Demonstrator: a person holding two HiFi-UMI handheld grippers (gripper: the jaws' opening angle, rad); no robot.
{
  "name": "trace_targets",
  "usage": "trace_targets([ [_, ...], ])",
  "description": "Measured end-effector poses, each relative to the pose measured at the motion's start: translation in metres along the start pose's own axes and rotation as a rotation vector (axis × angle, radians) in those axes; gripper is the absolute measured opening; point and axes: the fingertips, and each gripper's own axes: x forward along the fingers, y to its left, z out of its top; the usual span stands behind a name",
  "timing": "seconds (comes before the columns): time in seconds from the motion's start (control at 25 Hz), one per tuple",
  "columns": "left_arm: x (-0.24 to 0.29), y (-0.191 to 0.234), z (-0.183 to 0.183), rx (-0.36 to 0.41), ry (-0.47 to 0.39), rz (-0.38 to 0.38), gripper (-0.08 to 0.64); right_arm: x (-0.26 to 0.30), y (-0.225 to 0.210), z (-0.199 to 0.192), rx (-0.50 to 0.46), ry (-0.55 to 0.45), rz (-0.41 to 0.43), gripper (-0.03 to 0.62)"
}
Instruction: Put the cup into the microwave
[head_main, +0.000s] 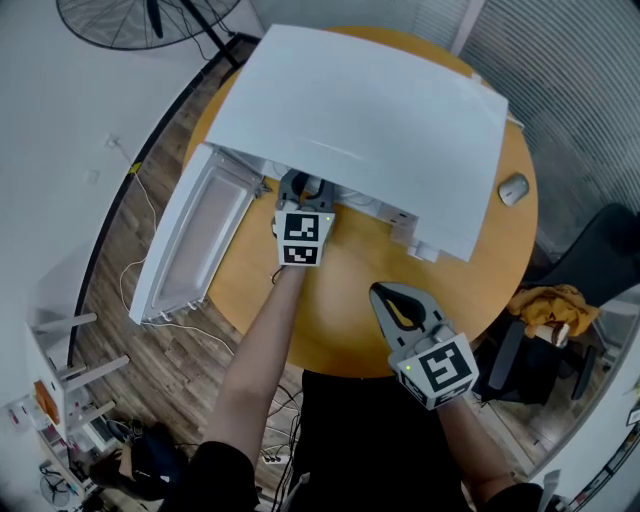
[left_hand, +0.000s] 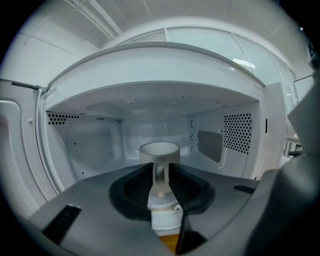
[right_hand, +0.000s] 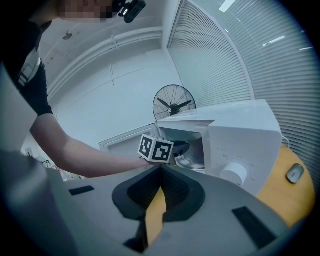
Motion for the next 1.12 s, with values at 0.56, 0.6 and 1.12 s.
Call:
trace_targets([
  [0.56, -0.063, -0.019, -0.015, -0.033, 0.04, -0.031, 0.08, 0.005, 0.019, 0.009, 0.0, -0.022, -0.012, 0.009],
  [0.6, -0.07, -0.021, -0.013, -0.037, 0.035, -0.035, 0.08, 0.005, 0.021, 0.009, -0.002, -0.024, -0.018, 0.009],
  [1.12, -0.167, -0.034, 0.014, -0.084, -0.034, -0.078, 0.08, -0.019, 0.068, 0.021, -0.03, -0.077, -0.161, 0.009],
])
